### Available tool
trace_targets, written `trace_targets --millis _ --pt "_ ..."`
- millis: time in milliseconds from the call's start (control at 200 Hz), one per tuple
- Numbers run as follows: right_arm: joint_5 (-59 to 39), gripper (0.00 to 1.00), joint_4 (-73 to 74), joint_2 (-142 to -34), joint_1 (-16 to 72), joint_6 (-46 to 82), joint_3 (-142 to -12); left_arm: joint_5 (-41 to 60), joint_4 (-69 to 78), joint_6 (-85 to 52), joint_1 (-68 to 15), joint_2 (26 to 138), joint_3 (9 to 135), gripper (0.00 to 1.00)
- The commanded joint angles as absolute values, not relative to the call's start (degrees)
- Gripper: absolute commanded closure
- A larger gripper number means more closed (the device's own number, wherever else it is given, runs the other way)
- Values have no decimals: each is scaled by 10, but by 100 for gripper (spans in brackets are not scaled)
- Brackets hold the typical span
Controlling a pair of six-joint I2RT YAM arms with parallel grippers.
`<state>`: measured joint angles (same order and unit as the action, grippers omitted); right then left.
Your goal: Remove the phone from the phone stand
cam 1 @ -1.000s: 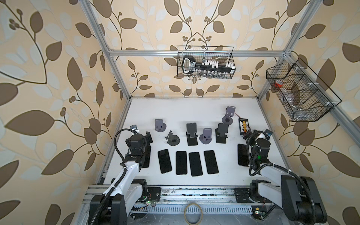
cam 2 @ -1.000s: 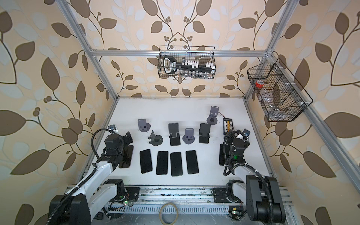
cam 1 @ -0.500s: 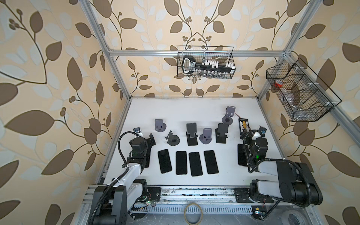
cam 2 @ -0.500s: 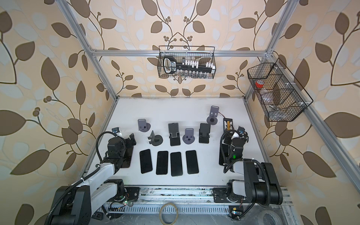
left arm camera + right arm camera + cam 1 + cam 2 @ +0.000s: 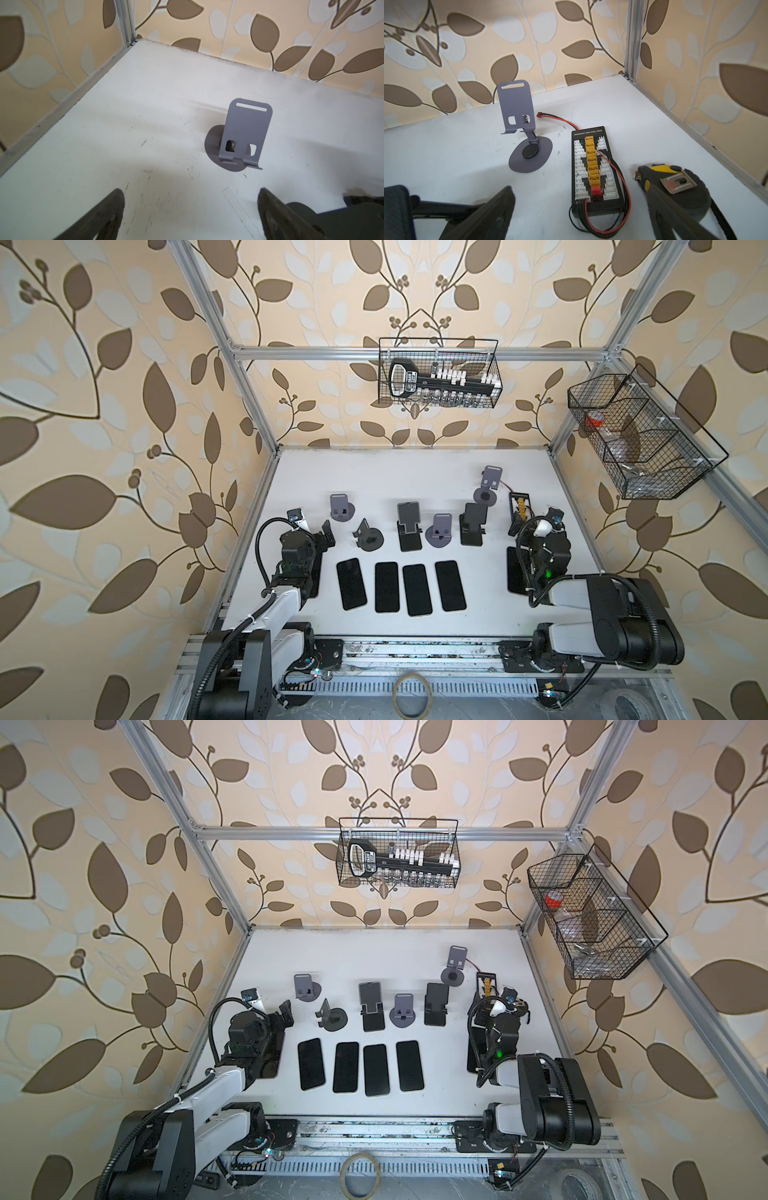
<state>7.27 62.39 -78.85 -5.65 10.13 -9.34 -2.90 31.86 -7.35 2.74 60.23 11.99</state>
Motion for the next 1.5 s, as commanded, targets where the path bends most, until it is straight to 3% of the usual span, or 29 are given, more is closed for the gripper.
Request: trace_targets --millis 0,810,950,1495 --pt "53 0 648 -795 -56 90 -103 -6 372 -61 35 620 123 1" --pt "21 0 706 -850 -52 77 -98 -3 511 -49 35 810 153 1" --pt "18 0 694 -853 -48 73 -107 -24 447 -41 24 852 205 1" --pt "40 0 654 -857 -19 44 -130 -44 442 -34 10 850 206 1"
